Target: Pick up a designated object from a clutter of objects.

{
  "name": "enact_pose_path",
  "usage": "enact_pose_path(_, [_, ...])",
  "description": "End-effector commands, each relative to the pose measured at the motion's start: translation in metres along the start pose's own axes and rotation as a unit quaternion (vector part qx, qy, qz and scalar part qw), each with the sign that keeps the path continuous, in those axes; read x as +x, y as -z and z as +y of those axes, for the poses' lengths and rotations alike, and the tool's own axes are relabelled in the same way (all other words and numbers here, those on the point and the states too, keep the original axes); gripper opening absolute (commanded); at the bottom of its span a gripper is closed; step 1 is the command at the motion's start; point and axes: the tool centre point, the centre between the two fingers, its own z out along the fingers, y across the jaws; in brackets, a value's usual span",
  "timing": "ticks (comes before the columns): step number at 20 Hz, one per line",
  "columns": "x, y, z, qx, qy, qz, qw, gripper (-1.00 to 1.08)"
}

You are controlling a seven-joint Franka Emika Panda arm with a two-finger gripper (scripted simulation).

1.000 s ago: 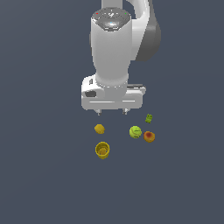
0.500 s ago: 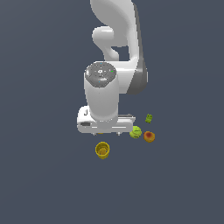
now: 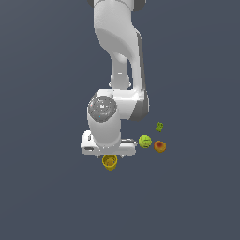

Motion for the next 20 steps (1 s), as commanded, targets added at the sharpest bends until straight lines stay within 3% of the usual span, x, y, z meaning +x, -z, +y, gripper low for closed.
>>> enact_pose_path(1, [0.003,-0.009,0.003,-0.001,-0.001,0.002,1.0000,1.00])
enact_pose_path(10, [0.003,-0.019,0.004,-0.001,-0.002,0.001,1.0000,1.00])
enact_pose_path(20, [0.003,-0.063,0.004,-0.001,-0.002,0.002,1.0000,1.00])
